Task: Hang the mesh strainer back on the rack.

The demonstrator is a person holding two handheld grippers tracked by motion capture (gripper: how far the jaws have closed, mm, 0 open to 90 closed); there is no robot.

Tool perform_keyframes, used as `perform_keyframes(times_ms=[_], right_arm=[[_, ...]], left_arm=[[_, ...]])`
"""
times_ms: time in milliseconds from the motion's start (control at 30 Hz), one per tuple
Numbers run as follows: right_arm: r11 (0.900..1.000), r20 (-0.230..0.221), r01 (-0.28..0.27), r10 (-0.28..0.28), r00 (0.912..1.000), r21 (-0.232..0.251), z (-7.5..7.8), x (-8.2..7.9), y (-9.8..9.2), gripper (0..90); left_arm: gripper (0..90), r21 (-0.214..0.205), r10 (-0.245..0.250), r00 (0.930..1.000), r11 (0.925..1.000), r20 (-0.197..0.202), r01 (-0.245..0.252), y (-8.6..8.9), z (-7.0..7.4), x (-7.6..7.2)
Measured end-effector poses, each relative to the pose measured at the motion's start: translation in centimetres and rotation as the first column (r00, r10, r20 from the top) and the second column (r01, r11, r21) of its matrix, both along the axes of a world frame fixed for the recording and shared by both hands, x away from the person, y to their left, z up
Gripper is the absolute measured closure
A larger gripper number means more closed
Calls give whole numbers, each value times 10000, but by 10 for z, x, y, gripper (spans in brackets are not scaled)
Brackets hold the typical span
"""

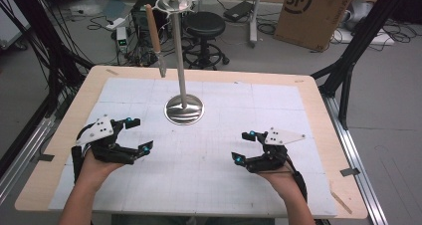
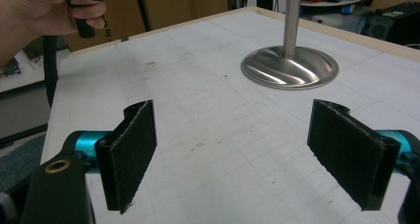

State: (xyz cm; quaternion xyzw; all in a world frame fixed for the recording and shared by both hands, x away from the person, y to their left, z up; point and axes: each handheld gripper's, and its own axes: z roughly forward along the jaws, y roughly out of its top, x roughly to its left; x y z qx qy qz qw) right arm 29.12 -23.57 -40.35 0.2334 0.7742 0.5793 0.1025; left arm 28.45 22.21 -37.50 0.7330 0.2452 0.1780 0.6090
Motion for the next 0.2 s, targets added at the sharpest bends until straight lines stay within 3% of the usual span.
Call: perform_keyframes(times_ms=[200], right_arm=[[10000,-15,-2,2,10000,26,0,0,-1,184]], left_arm=[[118,64,30,10000,10000,-38,-30,0,-1,1]])
